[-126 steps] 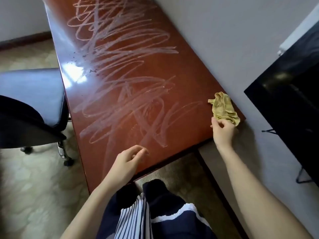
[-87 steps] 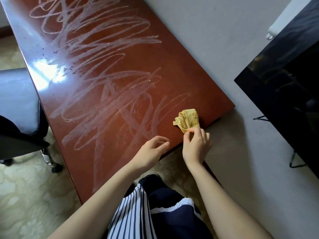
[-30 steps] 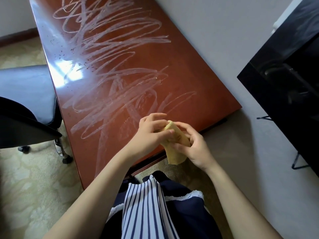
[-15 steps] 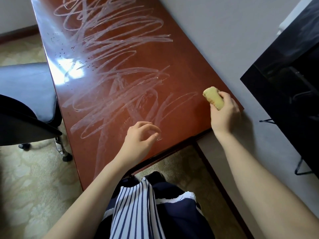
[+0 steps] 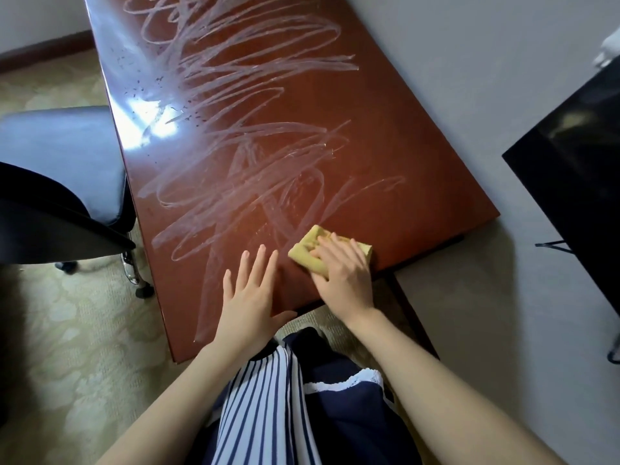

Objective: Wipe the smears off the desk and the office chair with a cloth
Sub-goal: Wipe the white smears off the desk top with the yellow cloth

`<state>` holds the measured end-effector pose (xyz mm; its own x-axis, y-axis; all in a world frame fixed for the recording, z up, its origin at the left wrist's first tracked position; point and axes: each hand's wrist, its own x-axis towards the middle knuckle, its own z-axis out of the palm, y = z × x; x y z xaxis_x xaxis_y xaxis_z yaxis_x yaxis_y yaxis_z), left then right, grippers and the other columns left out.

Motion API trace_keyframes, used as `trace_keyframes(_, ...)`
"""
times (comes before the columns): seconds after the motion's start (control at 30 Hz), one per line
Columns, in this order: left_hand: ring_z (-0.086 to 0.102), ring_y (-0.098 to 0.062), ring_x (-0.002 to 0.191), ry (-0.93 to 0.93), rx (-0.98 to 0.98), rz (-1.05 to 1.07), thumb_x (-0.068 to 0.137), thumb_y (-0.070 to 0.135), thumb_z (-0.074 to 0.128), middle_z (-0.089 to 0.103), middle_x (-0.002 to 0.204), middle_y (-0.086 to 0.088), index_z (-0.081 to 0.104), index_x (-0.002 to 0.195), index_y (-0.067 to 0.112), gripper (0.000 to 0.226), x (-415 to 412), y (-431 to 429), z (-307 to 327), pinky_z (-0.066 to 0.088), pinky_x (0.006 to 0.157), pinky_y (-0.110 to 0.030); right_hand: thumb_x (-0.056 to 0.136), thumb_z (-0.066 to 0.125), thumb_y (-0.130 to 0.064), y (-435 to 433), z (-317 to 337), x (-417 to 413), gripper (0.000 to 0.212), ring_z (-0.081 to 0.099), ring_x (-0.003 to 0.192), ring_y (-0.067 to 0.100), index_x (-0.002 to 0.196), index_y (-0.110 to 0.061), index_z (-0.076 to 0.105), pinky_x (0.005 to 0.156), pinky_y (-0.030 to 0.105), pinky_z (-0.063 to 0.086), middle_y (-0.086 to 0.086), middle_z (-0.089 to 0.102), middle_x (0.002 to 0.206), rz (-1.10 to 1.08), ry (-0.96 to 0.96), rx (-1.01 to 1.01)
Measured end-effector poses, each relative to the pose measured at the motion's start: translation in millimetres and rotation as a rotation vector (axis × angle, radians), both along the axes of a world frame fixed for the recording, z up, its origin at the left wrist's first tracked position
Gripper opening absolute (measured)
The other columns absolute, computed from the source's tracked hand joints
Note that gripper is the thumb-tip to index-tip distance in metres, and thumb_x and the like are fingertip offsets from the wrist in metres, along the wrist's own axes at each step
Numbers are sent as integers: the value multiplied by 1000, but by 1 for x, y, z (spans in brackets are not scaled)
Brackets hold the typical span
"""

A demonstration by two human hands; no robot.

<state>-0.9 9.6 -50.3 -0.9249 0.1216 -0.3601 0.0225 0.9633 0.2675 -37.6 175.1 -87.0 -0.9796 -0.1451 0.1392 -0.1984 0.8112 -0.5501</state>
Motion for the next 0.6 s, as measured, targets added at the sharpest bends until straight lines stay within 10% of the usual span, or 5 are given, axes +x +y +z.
trace_keyframes(0.27,-34,-22,135,41,-133,-158,81,57,61,-27,153,7,-18,149,24,109,-10,5,-4,-8,114,-51,51,85,4,44,-2,21,45,68,97,24,92,-9,73,94,43,46,7,71,106,135,158,75)
trace_keyframes(0.6,-36,-22,135,23,-202,-533,91,62,38,-19,157,8,-19,147,25,88,-19,17,-8,-27,105,-46,79,70,-6,132,14,-58,24,56,91,35,103,-2,67,72,36,43,14,68,100,-267,3,194)
